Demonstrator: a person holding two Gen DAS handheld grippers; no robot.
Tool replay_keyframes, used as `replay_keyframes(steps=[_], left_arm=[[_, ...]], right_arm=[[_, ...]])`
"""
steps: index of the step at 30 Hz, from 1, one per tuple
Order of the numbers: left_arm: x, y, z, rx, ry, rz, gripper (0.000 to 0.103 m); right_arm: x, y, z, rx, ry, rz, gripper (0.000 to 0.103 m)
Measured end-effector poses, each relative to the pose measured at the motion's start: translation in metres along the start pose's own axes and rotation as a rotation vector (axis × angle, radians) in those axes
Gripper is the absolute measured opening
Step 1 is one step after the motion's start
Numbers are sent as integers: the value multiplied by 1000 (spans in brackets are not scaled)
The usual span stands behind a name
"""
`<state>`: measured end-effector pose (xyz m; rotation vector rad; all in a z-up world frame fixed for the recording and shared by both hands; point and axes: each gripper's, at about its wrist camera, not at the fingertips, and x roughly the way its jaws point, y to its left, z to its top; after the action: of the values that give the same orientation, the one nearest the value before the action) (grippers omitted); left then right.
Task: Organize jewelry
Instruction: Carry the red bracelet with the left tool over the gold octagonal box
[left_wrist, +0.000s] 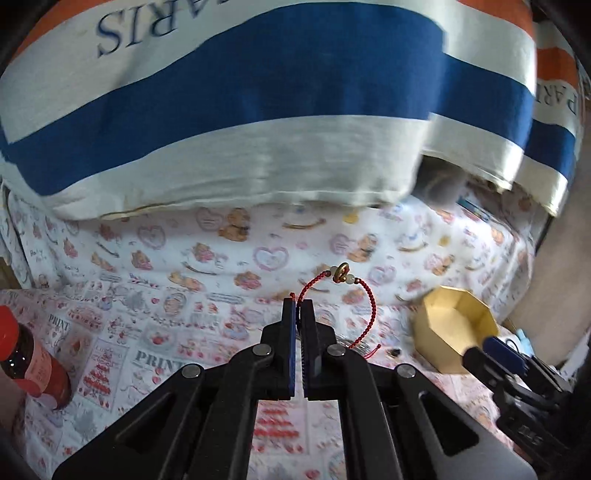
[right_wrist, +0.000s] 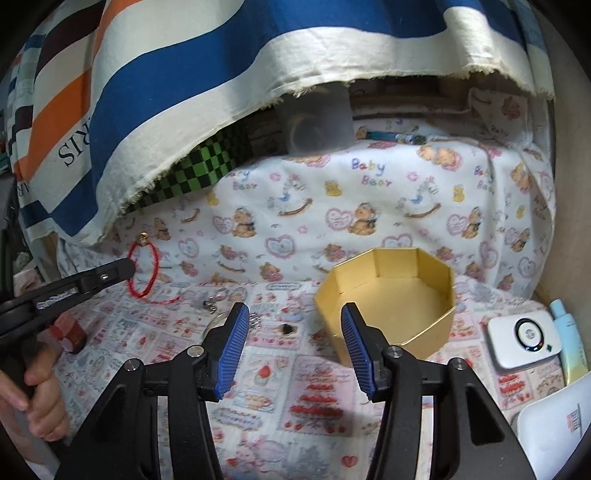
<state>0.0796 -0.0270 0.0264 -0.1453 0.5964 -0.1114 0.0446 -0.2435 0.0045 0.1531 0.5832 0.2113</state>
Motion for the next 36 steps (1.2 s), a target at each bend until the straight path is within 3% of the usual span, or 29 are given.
replay_keyframes(steps=[3, 7, 9, 10, 12, 15, 20, 28, 30, 32, 36], left_arm=[[9, 10, -4, -18, -17, 32, 1], [6, 22, -2, -45, -33, 68, 1], [3, 26, -2, -76, -30, 55, 1], [2, 26, -1, -84, -22, 63, 1], [1, 25, -1, -77, -3, 102, 2], [-4, 24, 0, -73, -18, 85, 2], [-6, 21, 0, -52, -39, 123, 2], [-2, 23, 0, -54, -20, 116, 2], [-2, 21, 0, -50, -18, 108, 2], [-4, 19, 0, -40, -26, 109, 2], [-14, 9, 1, 11, -76, 172, 2]], right_arm=[[4, 9, 4, -18, 53, 37, 59], [23, 23, 10, -39, 148, -21, 59], [42, 25, 13, -21, 256, -27, 59], [53, 25, 14, -9, 315, -33, 58], [63, 22, 16, 25, 346, -29, 50], [75, 23, 19, 17, 351, -81, 39], [98, 21, 19, -5, 367, -167, 20], [120, 29, 19, -40, 384, -181, 16], [125, 30, 17, -40, 405, -168, 8], [123, 32, 16, -51, 411, -159, 8], [108, 36, 14, -53, 398, -93, 7]])
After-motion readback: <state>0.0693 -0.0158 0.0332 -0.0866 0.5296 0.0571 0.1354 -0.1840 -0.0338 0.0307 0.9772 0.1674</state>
